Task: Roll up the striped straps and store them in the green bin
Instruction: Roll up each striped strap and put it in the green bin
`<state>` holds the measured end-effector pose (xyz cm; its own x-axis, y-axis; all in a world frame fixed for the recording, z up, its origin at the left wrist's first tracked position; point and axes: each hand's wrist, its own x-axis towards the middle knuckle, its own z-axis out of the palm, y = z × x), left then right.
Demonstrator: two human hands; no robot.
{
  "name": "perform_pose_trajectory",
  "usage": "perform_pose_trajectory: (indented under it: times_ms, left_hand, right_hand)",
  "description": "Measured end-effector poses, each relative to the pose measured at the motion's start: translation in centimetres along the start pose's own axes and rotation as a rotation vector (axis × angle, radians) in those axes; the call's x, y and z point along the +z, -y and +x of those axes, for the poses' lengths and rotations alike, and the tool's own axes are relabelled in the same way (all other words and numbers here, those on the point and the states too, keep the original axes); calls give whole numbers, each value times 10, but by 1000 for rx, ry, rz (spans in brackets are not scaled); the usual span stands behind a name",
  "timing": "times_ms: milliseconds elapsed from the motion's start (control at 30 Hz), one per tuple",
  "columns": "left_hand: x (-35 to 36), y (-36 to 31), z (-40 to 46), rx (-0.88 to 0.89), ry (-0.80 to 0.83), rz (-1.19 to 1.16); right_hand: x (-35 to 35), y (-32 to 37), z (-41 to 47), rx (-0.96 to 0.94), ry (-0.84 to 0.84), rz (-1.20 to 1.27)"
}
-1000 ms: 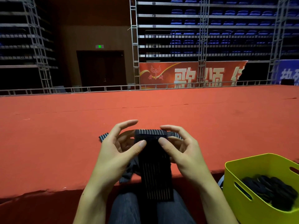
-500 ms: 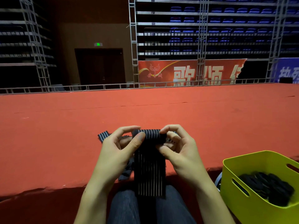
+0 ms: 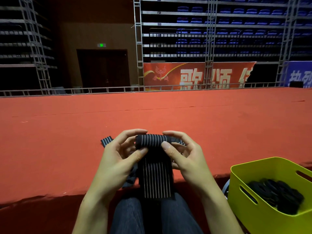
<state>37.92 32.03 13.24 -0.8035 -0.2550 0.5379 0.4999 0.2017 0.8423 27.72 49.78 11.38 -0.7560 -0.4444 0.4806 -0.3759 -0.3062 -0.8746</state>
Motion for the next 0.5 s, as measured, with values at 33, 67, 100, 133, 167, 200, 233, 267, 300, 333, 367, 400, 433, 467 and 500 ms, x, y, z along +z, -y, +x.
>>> perform_pose_trajectory:
  times_ms: [33, 67, 100, 133, 167, 200, 233, 267, 300, 333, 367, 400, 433, 467, 500]
  left_hand:
    - [0, 0, 0, -8, 5, -17]
    - [-1, 1, -1, -17, 11, -26]
    - [-1, 0, -1, -28, 14, -27]
    - [-1, 0, -1, -40, 11, -24]
    - [0, -1, -2, -54, 2, -23]
    - [0, -2, -2, -67, -14, -23]
    - [2, -2, -2, -79, -33, -22]
    - [3, -3, -1, -90, -51, -15]
    - [4, -2, -1, -98, -68, 1]
    - [5, -2, 0, -104, -82, 20]
    - [6, -1, 0, -106, -96, 35]
    - [7, 0, 1, -105, -109, 41]
    - [8, 1, 1, -102, -120, 42]
    - [8, 2, 2, -97, -123, 38]
    - [8, 3, 2, -86, -117, 37]
  right_hand:
    - [-1, 0, 0, -10, -1, 23]
    - [-2, 1, -1, -19, -1, 48]
    - [-3, 2, -1, -25, 0, 73]
    - [-3, 2, -2, -27, 4, 95]
    - [-4, 2, -2, -29, 10, 109]
    - [-3, 2, -2, -34, 17, 113]
    - [-3, 1, -2, -42, 21, 113]
    - [-3, 0, -3, -51, 24, 111]
    - [-3, 0, -2, -59, 25, 106]
    - [-3, 0, -2, -66, 29, 100]
    - [-3, -1, -3, -74, 38, 96]
    - [-3, -1, -3, -82, 49, 100]
    - [-3, -2, -3, -87, 59, 107]
    - [-3, -2, -3, -89, 65, 113]
    - [-3, -2, -3, -87, 67, 113]
